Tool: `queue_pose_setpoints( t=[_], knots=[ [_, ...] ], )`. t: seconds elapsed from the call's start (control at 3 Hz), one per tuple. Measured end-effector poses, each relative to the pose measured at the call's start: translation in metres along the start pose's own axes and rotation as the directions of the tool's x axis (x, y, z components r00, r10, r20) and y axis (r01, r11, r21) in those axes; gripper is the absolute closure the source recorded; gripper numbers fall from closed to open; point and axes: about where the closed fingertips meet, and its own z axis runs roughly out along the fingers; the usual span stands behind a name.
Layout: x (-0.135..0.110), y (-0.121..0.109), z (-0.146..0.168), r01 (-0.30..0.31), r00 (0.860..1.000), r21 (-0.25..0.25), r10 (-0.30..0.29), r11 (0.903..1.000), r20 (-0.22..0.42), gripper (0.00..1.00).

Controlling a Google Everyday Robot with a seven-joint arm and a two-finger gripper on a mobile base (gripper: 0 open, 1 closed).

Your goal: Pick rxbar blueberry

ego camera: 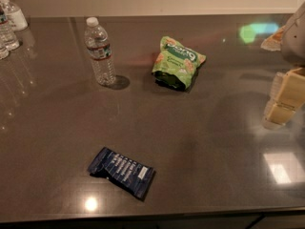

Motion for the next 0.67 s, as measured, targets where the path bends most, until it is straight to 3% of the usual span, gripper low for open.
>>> queue_pose_setpoints(
  t=[0.33,0.67],
  knots=[
    [-0.002,-0.001,-0.001,0.006,1.0,-0.002,-0.006,1.0,0.008,0.0],
    [-0.016,0.006,0.01,0.062,0.997,-0.025,-0.06,0.9978,0.054,0.0]
  ],
)
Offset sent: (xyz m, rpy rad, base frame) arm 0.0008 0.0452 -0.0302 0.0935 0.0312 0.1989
